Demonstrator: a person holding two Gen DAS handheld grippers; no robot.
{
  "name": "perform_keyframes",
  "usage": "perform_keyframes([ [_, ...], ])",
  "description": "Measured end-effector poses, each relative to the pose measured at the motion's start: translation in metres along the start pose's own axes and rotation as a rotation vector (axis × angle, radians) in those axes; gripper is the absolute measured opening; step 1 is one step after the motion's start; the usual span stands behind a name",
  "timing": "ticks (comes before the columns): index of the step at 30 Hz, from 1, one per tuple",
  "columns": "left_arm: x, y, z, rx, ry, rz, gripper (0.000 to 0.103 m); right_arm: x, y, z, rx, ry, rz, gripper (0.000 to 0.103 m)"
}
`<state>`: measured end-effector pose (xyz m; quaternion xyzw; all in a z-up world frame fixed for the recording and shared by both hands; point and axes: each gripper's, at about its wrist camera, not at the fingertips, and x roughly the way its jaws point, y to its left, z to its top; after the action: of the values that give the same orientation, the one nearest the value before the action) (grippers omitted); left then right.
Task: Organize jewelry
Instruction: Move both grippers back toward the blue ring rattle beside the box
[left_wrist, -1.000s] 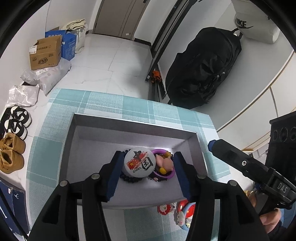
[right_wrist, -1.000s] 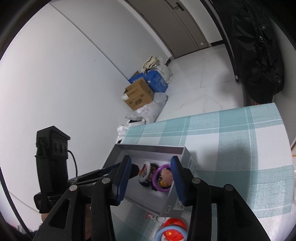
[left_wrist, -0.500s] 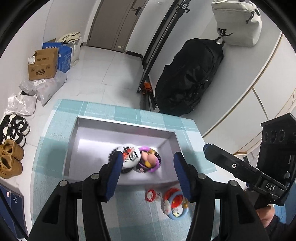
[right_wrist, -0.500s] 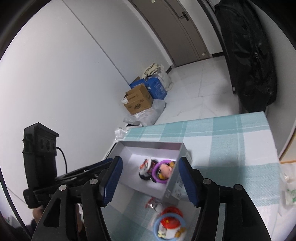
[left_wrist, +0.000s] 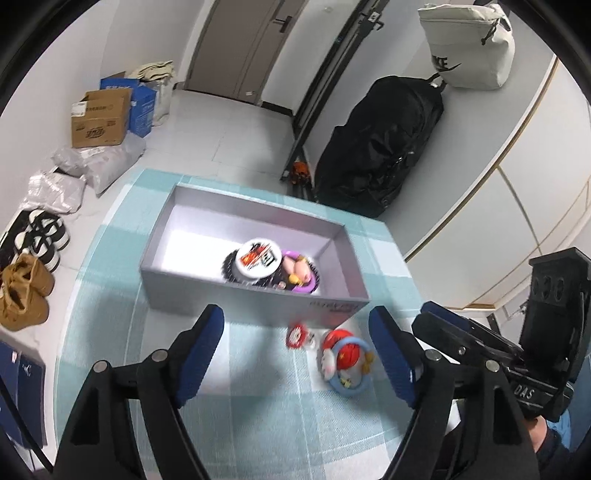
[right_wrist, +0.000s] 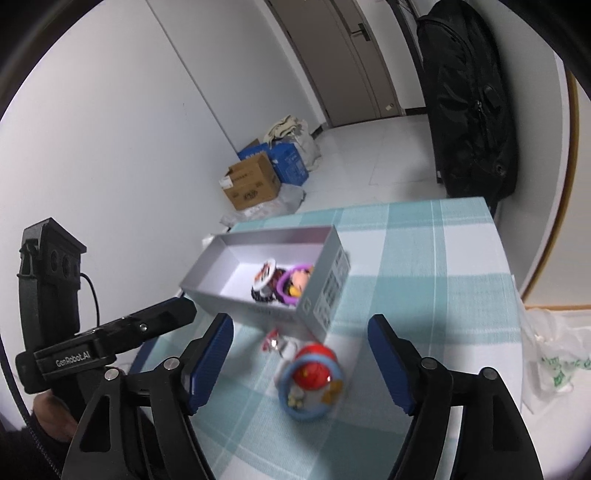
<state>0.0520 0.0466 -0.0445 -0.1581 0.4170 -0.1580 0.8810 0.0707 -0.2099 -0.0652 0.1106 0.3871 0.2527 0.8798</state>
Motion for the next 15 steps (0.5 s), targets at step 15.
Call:
perform_keyframes([
  [15,0.006,0.006,-0.043,-0.079,0.126,0.2,0.078,0.016,0.008,-0.038,-0.017,0.118,-0.081,0.083],
])
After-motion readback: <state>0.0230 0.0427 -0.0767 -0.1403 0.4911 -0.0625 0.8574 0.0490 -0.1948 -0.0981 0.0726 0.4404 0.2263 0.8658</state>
